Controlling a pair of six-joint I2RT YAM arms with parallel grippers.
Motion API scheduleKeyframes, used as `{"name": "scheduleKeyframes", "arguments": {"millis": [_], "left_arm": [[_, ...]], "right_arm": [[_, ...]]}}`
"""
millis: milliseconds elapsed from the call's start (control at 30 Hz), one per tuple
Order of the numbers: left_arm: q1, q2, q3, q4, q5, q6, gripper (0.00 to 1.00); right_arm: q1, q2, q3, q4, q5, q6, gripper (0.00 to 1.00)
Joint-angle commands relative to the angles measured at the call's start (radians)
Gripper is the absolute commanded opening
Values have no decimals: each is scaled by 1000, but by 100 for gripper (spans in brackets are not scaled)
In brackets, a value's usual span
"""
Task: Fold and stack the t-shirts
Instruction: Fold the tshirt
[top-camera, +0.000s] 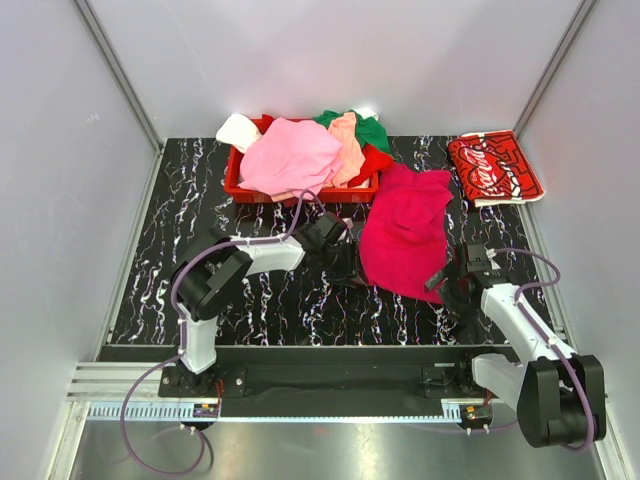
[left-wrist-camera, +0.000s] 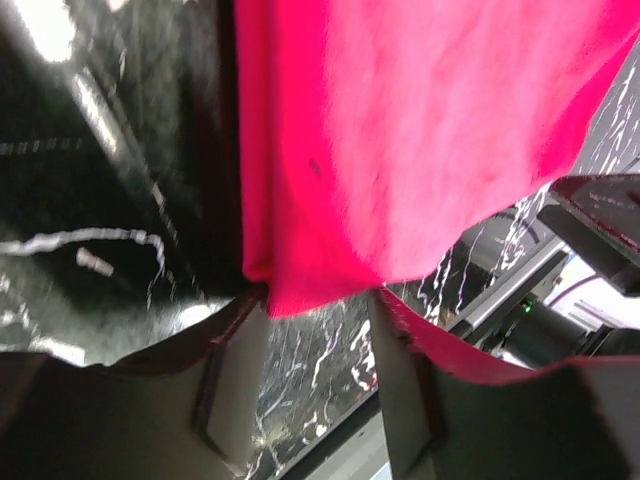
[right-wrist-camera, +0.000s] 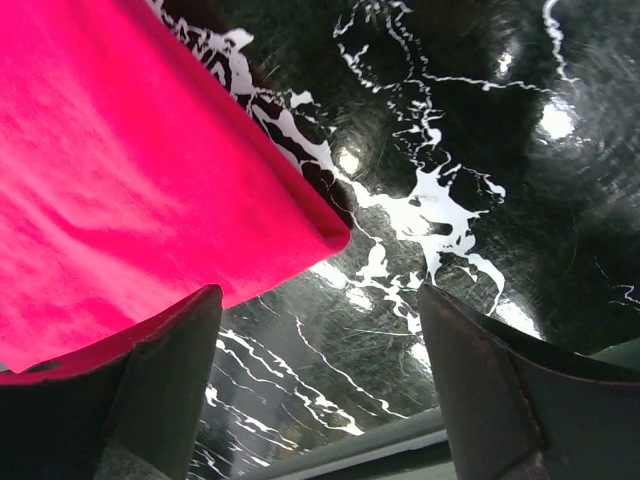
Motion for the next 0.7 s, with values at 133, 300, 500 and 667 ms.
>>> {"name": "scheduleKeyframes", "arguments": {"millis": [133, 300, 500, 667], "left_arm": [[-1, 59, 36, 35, -85, 28, 40], [-2, 56, 44, 34, -93, 52, 26], [-4, 23, 41, 8, -110, 97, 0], [-4, -6, 41, -46, -139, 144, 0]], "right_arm": [[-5, -20, -13, 23, 66, 77, 78], [-5, 49, -25, 86, 76, 80, 67], [-4, 59, -44, 109, 96, 86, 35], [-5, 44, -33, 102, 102, 77, 0]]}}
